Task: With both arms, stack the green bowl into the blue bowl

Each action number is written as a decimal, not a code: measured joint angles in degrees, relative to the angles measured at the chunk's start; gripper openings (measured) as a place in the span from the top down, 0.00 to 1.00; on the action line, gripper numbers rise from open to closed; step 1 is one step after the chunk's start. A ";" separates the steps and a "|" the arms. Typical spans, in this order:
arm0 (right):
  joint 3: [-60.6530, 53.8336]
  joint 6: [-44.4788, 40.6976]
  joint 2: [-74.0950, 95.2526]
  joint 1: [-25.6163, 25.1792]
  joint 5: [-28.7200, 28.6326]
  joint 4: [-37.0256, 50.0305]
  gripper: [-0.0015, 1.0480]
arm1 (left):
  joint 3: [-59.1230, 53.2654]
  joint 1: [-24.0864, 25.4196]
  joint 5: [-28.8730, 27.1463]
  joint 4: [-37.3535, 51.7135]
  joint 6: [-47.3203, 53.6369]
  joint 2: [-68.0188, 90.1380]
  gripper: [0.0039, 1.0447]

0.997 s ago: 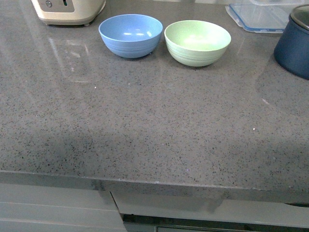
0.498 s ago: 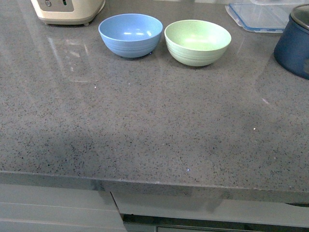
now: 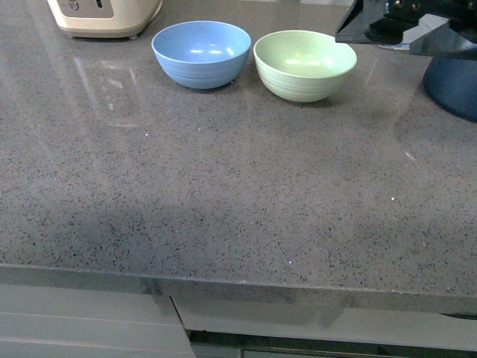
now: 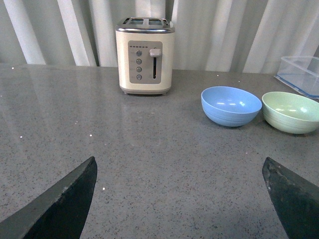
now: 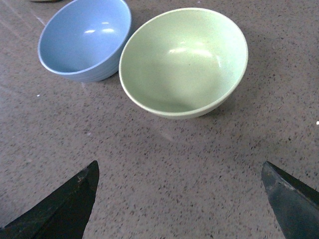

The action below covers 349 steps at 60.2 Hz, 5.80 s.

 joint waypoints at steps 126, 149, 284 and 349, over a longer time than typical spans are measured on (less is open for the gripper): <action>25.70 -10.62 28.33 -2.10 4.50 -2.56 0.29 | 0.00 0.00 0.00 0.00 0.00 0.00 0.06; 25.59 -11.10 28.48 -3.26 5.14 -0.76 0.93 | 0.00 0.00 0.00 0.00 0.00 0.00 0.06; 50.01 -12.24 32.89 9.03 4.07 -15.89 0.99 | 0.00 0.00 0.00 0.00 0.00 0.00 0.06; 51.80 -11.91 36.41 9.62 4.22 -13.73 0.46 | 0.00 0.00 0.00 0.00 0.00 0.00 0.06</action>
